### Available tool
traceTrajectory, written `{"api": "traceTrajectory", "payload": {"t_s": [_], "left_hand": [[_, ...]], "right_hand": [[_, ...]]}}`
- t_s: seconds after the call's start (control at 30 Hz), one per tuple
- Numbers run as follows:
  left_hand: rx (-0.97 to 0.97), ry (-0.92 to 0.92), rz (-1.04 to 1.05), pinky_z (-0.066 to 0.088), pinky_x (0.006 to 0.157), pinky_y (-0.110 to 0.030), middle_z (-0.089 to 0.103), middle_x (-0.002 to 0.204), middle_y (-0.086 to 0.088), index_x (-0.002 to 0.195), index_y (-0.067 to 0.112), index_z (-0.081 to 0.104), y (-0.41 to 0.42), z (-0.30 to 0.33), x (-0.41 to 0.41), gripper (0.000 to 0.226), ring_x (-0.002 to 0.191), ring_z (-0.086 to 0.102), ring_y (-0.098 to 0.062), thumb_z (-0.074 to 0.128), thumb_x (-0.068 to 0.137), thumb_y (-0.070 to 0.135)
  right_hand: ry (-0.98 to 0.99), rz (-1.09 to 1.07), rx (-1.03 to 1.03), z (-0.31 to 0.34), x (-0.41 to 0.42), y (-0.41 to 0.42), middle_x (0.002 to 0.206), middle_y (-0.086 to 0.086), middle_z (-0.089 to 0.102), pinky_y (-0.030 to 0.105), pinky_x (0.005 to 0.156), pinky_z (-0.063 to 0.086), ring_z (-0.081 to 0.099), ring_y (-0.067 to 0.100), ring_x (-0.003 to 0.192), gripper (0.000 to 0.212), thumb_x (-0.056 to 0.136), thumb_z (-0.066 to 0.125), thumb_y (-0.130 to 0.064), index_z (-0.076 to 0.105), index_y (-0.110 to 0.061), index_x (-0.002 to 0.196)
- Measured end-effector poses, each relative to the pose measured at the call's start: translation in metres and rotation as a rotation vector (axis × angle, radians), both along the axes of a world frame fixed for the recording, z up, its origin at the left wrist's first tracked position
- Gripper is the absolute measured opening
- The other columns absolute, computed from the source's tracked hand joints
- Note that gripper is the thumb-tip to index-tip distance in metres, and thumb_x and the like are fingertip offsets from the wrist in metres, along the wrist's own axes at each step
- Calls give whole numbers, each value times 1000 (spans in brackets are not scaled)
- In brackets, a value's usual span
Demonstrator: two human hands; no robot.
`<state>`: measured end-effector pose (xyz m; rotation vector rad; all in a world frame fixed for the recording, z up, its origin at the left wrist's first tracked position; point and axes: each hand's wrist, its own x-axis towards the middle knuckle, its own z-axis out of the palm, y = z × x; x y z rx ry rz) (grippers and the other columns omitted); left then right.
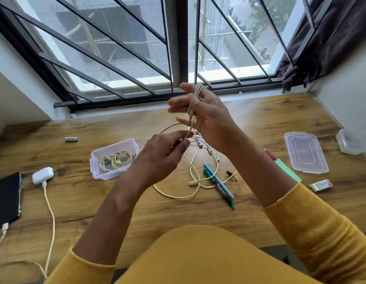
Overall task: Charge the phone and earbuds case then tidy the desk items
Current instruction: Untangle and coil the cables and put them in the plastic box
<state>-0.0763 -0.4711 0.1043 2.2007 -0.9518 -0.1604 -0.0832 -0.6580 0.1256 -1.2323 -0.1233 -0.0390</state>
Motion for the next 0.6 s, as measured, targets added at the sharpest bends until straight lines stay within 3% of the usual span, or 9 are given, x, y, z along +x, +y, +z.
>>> {"api": "traceTrajectory", "payload": {"t_s": [0.13,0.2,0.3,0.4,0.5,0.6], "left_hand": [[61,-128,20,31,56,-28,49,53,19,122,33,78,7,16,5,22,56,52,1,66,104,34],[86,-182,44,32,56,-24,51,58,23,114,34,80,11,23,8,19,55,51,5,70,100,40],[68,-222,54,39,57,-25,67,72,17,106,35,82,19,30,15,14,61,57,4,76,95,42],[50,-225,49,44,56,-27,68,70,18,100,34,83,23,34,21,10,61,60,3,78,94,41],[35,-187,27,54,58,-33,72,74,16,97,33,82,24,37,23,21,65,65,-2,72,91,50],[41,-92,-19,56,59,-38,72,74,14,93,34,82,23,41,27,22,65,65,-5,69,87,51]], "right_hand": [[96,-34,-105,-10,-6,1,98,13,72,40,75,58,69,25,89,35,105,49,-1,46,-1,141],[127,-9,-117,-11,-8,1,92,11,71,37,68,60,69,22,82,40,100,52,4,46,2,140],[170,50,-82,-10,-9,-2,94,14,71,41,67,63,70,24,80,57,87,59,0,42,4,141],[189,168,-69,-9,-10,-6,104,17,72,47,73,66,72,27,90,54,93,50,8,37,5,145],[207,307,-64,-11,-10,-8,113,22,68,57,85,64,70,28,105,56,93,45,11,35,6,148],[220,426,-116,-16,-12,-6,136,37,56,61,94,59,60,45,130,56,92,45,9,39,8,148]]}}
